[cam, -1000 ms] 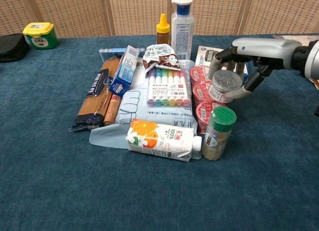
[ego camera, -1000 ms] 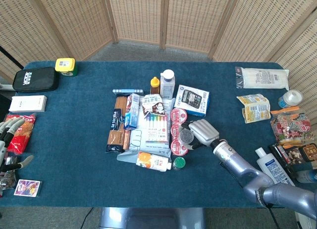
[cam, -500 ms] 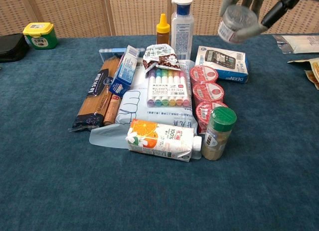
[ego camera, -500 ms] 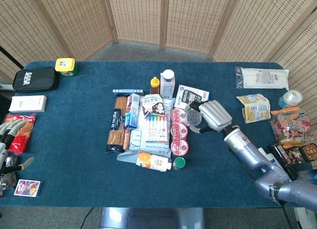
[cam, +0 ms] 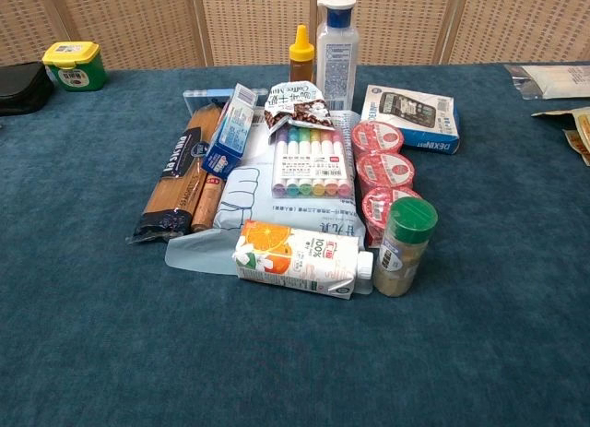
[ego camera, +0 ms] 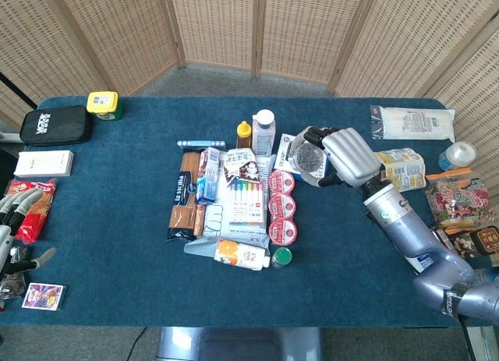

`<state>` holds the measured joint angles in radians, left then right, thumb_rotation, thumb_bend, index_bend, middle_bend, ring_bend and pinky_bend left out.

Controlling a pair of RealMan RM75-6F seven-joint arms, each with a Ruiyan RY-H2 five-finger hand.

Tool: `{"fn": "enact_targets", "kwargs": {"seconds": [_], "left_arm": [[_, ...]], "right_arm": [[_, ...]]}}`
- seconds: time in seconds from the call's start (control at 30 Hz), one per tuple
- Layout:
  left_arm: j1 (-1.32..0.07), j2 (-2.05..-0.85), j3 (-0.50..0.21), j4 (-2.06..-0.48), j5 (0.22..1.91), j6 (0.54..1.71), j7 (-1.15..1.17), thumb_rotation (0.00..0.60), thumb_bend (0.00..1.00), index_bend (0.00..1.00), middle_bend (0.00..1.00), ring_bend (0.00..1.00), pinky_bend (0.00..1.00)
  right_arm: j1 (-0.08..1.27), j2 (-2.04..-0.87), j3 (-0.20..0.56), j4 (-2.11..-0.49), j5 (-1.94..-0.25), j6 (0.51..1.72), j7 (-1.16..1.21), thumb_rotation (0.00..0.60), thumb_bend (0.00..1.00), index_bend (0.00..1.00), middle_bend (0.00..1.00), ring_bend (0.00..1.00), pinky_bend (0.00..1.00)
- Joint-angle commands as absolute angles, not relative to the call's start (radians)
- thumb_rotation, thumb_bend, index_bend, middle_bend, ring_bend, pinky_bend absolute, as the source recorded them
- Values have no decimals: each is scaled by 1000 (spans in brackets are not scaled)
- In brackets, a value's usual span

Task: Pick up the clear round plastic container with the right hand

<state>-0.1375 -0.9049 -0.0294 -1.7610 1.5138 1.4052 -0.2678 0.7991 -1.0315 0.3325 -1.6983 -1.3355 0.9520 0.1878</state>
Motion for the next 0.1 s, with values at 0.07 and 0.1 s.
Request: {"fn": "enact_targets", "kwargs": {"seconds": [0.07, 0.1], "left_arm": [[-141, -905, -31, -1763, 1516, 1402, -265, 600, 260, 51, 0, 0, 0], [-143, -905, -31, -1763, 1517, 1400, -264, 600, 261, 51, 0, 0, 0]], "right_arm": [[796, -1023, 332, -1708, -1331, 956, 181, 600, 289, 465, 739, 561, 478], [795, -1022, 332, -1710, -1329, 956, 179, 600, 289, 465, 739, 561, 478]]}}
